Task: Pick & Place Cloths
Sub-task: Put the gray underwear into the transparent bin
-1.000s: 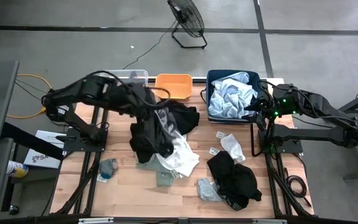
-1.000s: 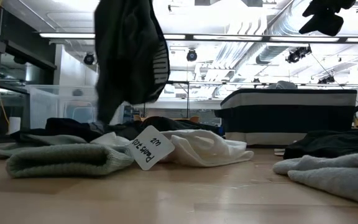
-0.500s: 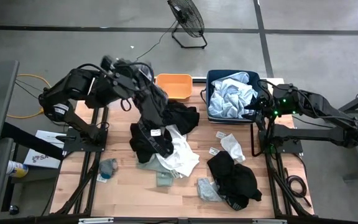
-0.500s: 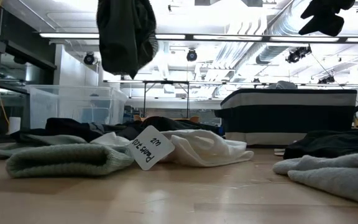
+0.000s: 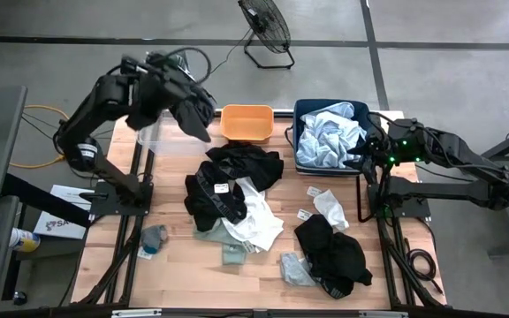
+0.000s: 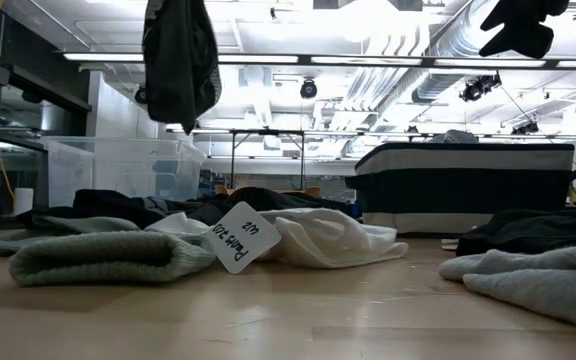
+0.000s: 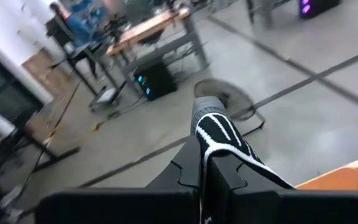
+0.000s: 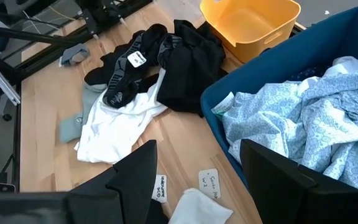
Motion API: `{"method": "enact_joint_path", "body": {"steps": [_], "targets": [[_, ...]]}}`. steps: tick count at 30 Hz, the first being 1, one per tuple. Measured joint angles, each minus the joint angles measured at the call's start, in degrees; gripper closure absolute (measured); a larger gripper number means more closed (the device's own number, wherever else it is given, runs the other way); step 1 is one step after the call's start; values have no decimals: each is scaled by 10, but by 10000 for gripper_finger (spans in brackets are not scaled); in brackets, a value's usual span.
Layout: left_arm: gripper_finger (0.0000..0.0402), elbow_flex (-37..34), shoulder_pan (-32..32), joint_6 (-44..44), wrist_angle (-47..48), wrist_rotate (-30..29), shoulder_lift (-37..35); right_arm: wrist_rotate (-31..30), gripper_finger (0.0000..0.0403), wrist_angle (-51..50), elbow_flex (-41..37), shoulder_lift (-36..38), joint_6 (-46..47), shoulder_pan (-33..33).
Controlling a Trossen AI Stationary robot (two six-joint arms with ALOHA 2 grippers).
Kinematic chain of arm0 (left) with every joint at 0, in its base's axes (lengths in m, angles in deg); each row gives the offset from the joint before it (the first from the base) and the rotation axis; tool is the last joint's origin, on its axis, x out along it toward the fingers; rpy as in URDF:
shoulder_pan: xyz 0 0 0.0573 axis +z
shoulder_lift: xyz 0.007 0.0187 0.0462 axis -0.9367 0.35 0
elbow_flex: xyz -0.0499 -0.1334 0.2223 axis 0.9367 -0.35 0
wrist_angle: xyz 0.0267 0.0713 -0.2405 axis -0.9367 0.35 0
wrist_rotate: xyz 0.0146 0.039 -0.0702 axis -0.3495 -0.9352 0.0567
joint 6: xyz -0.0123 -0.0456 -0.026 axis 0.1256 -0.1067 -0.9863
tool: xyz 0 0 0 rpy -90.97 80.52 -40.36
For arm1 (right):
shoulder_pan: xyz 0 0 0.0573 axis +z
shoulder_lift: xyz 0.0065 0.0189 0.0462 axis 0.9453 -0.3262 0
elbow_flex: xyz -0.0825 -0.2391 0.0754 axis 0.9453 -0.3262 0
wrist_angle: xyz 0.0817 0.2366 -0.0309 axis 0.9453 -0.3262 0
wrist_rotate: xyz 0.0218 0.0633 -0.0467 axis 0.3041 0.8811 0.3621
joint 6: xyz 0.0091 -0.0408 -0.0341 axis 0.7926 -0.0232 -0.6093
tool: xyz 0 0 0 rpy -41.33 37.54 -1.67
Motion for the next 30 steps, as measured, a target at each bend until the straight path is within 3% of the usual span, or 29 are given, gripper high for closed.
{"method": "enact_joint_path", "body": {"steps": [9,18,30], "targets": [[401,0,129,11,39,62,0,0,181,6,0,0,3,0],[401,-5,209,11,64,126,3,0,181,6,0,0,6,0],[401,-151,268,-28,63,217,4,0,181,6,0,-2,6,0]]}}
